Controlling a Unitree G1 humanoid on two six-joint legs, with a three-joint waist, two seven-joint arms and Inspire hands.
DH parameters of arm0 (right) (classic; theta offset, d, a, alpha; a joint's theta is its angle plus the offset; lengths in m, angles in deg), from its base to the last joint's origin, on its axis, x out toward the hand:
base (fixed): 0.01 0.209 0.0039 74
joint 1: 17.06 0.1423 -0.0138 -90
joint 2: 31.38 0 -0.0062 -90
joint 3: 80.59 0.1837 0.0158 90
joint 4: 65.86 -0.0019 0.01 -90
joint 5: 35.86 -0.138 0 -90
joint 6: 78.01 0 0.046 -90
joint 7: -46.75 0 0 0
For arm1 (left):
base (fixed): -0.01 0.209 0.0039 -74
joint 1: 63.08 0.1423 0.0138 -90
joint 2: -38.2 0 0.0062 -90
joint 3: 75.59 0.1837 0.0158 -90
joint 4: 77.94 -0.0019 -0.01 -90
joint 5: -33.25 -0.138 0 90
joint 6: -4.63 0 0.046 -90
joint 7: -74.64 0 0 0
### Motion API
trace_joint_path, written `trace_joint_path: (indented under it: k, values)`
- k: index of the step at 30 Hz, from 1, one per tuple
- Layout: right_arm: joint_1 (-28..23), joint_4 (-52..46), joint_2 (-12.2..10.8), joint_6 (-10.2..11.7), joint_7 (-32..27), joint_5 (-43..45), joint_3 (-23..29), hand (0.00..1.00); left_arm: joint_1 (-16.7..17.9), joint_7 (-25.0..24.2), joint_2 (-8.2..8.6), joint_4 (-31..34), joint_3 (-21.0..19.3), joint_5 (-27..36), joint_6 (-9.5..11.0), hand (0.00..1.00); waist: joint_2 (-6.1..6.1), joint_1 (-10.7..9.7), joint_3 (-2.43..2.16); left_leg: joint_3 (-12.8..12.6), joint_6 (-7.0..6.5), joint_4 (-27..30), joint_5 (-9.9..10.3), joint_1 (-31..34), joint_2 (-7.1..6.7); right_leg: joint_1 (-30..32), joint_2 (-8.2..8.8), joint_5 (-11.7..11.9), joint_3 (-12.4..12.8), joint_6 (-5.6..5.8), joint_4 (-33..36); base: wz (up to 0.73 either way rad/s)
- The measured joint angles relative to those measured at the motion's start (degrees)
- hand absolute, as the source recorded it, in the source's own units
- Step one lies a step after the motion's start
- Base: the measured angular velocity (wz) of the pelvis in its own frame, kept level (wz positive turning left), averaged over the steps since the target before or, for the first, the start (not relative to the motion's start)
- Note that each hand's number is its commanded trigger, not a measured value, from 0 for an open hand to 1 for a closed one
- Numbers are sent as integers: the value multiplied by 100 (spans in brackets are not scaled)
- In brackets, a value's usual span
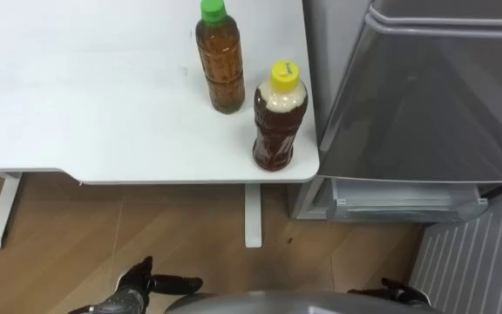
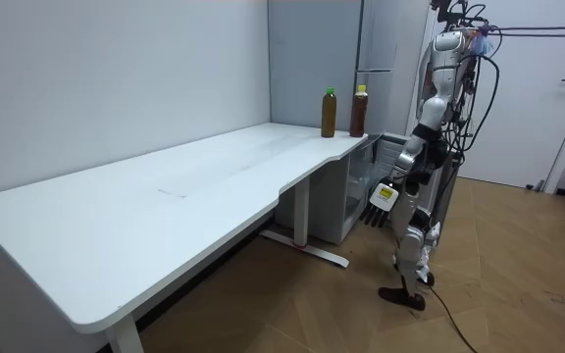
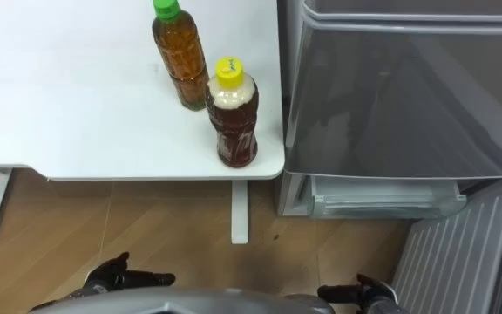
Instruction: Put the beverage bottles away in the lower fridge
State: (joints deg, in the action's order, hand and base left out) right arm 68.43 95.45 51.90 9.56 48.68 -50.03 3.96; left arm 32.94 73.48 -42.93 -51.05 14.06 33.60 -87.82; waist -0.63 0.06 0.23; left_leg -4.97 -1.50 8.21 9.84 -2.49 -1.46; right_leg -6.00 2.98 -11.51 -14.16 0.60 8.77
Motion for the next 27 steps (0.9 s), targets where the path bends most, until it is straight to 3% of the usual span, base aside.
trace_joint_path:
  k: [9,13,27]
  values:
    - [5,2,1,49,19,134,-4,0,5,34,-5,5,54,-71,12,0,-24,14,-19,4,0,11,0,-35,-1,-36,2,1,-15,0,0,0]
    - [3,3,1,44,19,147,7,0,0,-12,-7,3,61,-105,29,0,-22,-3,17,7,-2,11,2,-55,-1,-60,3,0,-19,0,-1,0]
    - [-10,-15,-4,-9,2,102,45,0,0,71,28,-43,-69,14,-10,0,-24,25,-20,-10,-2,21,4,-64,-1,-7,3,-2,24,2,-19,0]
